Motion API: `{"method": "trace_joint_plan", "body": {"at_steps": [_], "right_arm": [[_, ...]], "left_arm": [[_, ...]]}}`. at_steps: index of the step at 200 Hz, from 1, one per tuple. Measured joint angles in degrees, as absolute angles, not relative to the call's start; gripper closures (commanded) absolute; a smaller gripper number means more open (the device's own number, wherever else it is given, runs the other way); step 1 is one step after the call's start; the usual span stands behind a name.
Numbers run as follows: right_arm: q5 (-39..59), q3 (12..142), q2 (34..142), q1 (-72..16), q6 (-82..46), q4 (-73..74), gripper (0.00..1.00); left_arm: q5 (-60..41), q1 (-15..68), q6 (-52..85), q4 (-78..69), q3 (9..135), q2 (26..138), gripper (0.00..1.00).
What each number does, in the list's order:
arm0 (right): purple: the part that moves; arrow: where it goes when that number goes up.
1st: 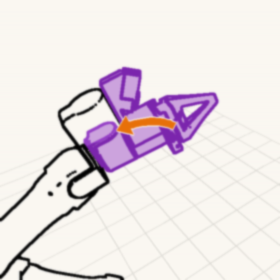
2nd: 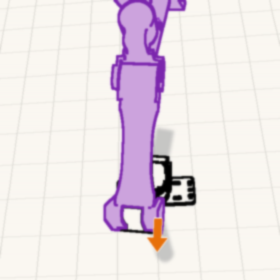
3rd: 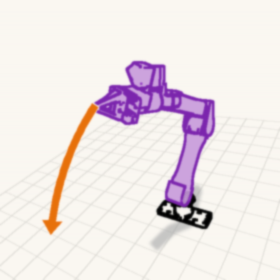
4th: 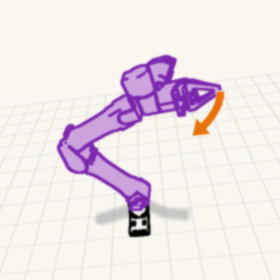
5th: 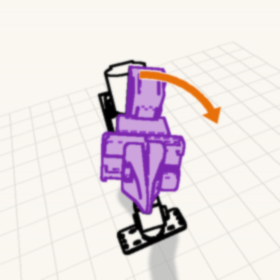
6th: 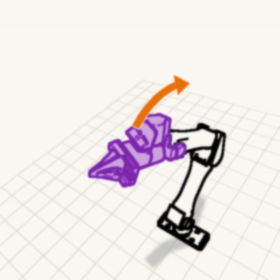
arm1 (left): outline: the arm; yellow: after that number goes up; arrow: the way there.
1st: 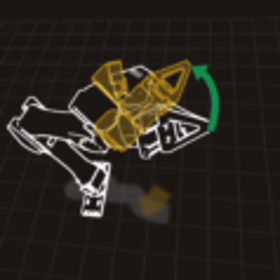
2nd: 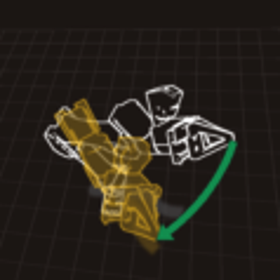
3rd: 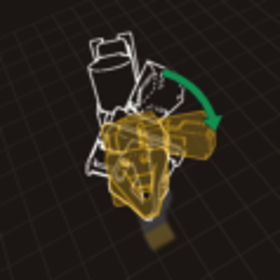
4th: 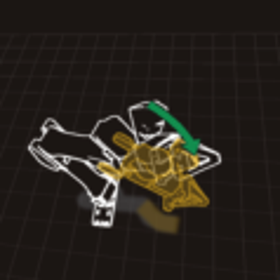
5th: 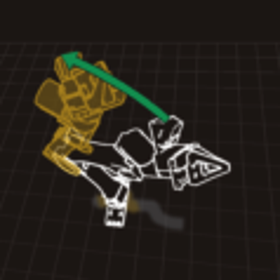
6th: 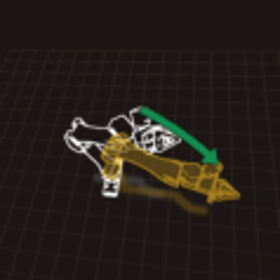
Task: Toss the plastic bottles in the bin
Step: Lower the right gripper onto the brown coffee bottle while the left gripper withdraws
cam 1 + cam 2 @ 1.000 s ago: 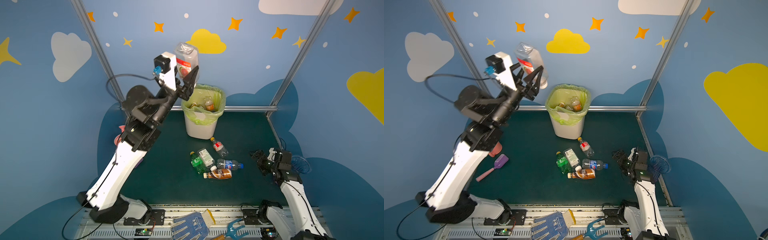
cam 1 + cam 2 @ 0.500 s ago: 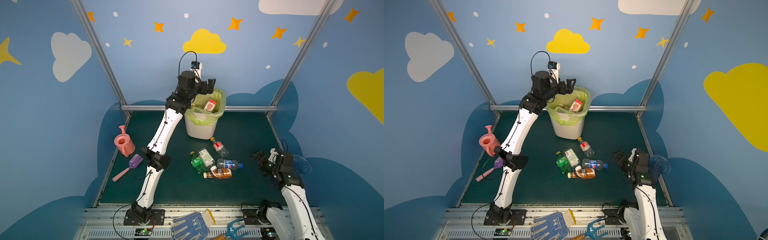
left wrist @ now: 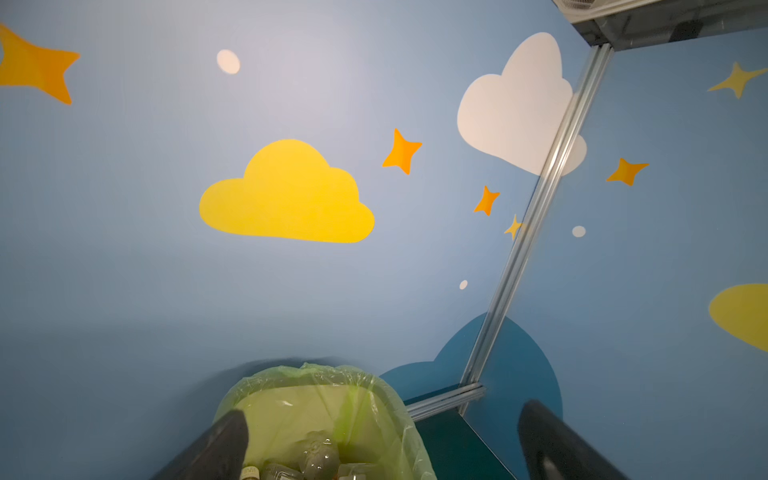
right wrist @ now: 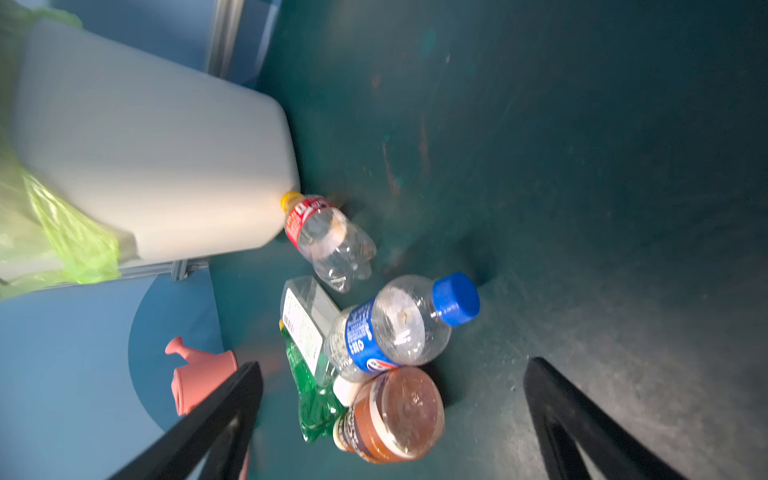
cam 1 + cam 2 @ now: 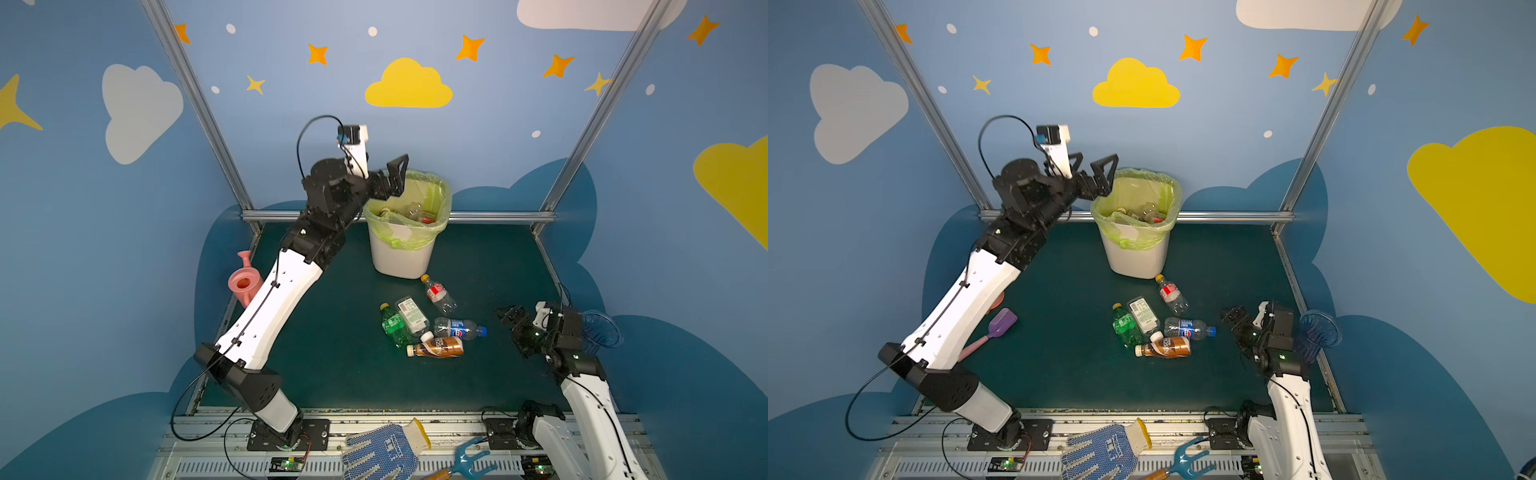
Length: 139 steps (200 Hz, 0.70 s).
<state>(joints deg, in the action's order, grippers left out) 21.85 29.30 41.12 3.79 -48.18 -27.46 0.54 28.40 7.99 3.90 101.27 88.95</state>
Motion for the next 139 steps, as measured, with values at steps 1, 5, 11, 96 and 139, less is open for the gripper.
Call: {"method": "trace_joint_plan", "body": {"at_steps": [1,5,11,96,139], "right_arm": [[21.82,29.21,41.06,3.55,-48.29,-27.49,0.02],[21.56,28.88,40.82,2.66,-49.06,-27.64,0.02],[21.41,28.49,40.58,1.34,-49.84,-27.77,0.02],[11.11,23.66,40.97,-23.75,-66.57,-25.82,0.03],[3.57,23.88,48.14,-37.08,-74.85,-22.87,0.04]], "left_arm": [[0.60,28.40,8.01,3.84,100.71,88.75,0.00],[1.15,28.38,8.29,2.96,96.95,87.53,0.00],[2.17,28.36,8.71,2.26,91.53,85.65,0.00],[11.60,28.12,24.43,3.60,48.88,60.69,0.00],[12.62,28.12,34.89,8.21,39.33,59.31,0.00]]}}
